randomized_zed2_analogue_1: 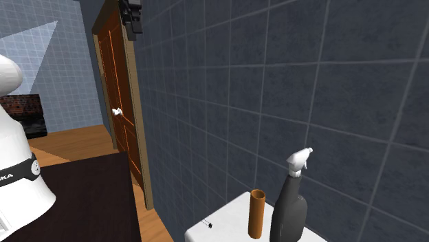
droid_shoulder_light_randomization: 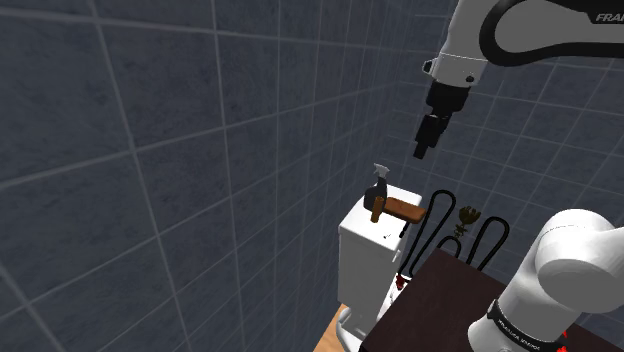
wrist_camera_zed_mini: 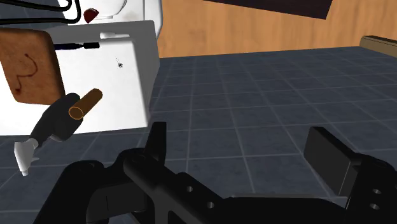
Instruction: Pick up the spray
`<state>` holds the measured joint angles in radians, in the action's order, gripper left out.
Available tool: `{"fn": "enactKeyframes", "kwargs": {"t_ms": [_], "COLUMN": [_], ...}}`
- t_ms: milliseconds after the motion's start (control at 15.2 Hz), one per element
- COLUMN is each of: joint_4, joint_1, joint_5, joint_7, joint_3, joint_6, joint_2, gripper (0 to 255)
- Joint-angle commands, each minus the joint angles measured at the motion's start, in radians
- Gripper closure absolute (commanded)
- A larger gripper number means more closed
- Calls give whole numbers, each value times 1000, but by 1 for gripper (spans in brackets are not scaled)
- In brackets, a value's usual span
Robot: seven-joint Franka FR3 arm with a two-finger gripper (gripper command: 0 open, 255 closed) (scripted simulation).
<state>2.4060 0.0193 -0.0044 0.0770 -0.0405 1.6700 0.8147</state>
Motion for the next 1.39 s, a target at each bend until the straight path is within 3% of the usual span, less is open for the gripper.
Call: {"fn": "enactKeyframes", "kwargs": {"t_ms": [0,726,1320], "joint_4": [0,24,-74], "joint_1": [0,70,98], "joint_5": [0,-75,-53], "joint_7": [0,148,286], "joint_3": [0,165,295], "joint_6": [0,301,510], "joint_2": [0,-250,-539], "gripper": [0,0,0]}}
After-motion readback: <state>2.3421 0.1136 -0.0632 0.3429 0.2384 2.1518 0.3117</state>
